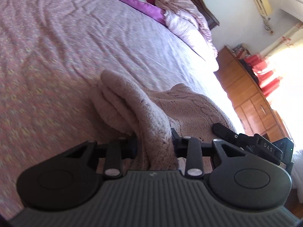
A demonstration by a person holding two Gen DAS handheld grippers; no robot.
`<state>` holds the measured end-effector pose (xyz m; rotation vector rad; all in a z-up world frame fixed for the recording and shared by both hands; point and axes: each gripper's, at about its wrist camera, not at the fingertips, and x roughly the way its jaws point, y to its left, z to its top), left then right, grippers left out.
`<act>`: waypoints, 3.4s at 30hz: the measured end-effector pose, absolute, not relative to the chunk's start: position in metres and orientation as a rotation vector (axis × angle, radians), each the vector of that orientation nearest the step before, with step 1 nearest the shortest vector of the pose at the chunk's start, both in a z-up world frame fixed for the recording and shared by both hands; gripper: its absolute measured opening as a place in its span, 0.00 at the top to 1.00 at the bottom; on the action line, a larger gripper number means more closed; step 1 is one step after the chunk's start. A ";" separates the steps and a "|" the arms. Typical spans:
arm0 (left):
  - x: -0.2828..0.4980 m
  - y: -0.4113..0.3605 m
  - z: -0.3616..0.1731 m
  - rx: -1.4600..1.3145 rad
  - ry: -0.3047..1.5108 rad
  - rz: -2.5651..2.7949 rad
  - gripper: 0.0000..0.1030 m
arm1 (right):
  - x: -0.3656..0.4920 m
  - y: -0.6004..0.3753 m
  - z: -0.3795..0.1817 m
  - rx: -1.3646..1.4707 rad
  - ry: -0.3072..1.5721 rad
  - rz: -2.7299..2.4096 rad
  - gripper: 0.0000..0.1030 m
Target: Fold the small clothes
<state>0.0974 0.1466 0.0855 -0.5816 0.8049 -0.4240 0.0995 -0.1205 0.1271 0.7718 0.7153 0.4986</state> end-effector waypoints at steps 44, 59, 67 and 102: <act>-0.066 0.050 0.070 -0.115 0.781 -0.129 0.29 | -0.119 -0.149 0.117 0.313 0.581 0.220 0.00; -0.082 0.015 0.032 0.004 0.805 -0.092 0.14 | -0.136 -0.126 0.072 0.233 0.736 0.126 0.00; -0.076 0.012 0.019 0.008 0.836 -0.040 0.14 | -0.135 -0.126 0.061 0.228 0.740 0.100 0.00; -0.074 0.013 0.014 0.007 0.838 -0.037 0.11 | -0.128 -0.117 0.054 0.169 0.744 0.072 0.00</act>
